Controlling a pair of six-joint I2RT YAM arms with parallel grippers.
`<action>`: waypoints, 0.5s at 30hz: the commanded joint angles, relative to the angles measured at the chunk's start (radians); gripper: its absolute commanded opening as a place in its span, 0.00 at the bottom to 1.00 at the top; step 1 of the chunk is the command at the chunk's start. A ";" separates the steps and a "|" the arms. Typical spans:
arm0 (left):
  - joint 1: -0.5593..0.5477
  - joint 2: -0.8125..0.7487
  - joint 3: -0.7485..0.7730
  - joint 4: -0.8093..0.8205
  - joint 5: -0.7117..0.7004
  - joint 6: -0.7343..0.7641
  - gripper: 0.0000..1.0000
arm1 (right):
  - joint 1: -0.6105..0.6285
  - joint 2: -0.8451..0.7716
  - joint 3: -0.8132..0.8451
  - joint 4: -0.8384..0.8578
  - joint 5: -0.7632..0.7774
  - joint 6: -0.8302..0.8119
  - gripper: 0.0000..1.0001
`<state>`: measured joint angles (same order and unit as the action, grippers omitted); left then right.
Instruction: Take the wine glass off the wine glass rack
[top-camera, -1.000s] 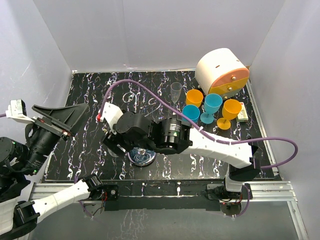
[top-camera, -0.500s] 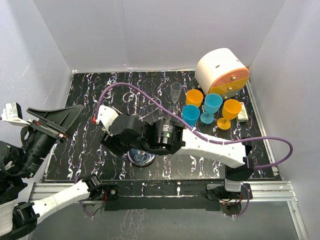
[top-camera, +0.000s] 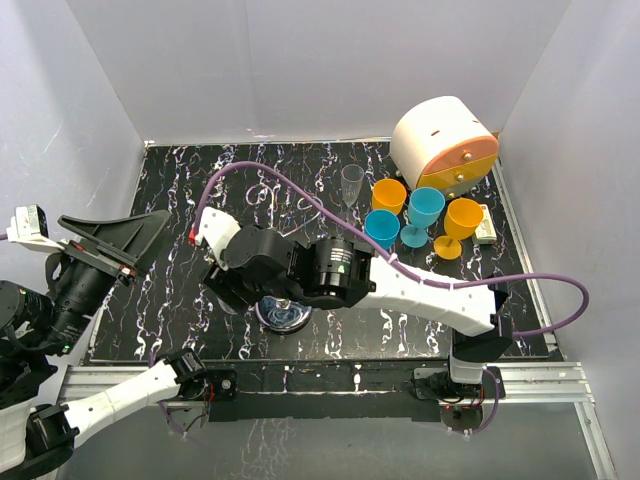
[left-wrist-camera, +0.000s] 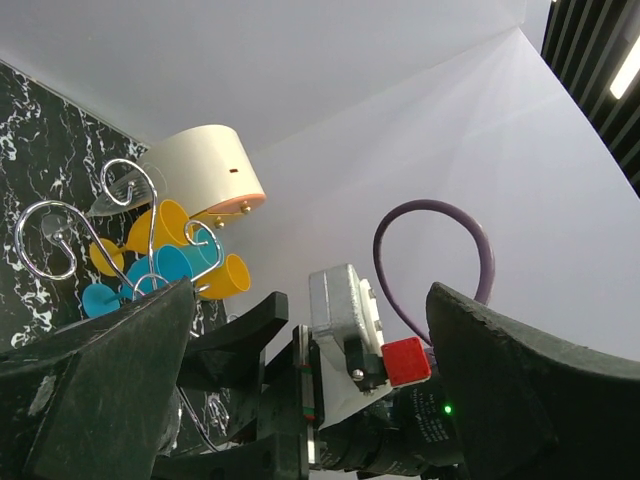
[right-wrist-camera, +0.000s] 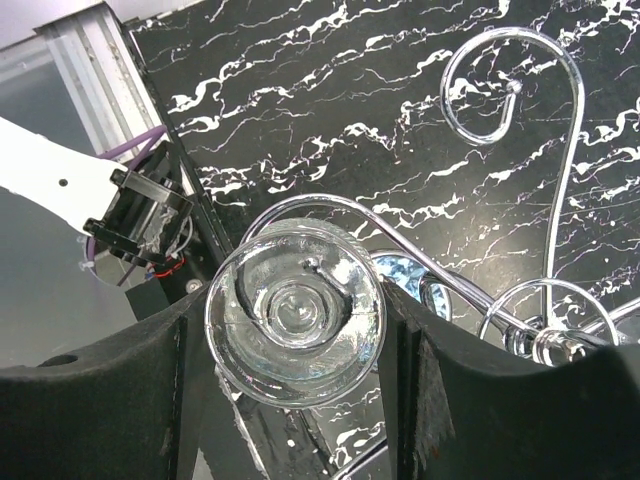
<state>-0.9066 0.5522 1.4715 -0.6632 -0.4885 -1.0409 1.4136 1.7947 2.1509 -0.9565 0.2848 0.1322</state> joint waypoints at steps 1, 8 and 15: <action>-0.001 0.002 -0.002 0.014 -0.014 -0.002 0.99 | 0.005 -0.095 0.039 0.122 0.001 0.020 0.25; 0.000 -0.013 -0.006 0.030 -0.011 -0.002 0.99 | 0.005 -0.125 -0.010 0.207 -0.006 0.046 0.22; 0.000 -0.048 -0.045 0.104 0.021 0.002 0.99 | 0.005 -0.092 -0.002 0.218 -0.003 0.062 0.21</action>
<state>-0.9066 0.5236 1.4441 -0.6289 -0.4820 -1.0443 1.4139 1.7454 2.1284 -0.9115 0.2653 0.1738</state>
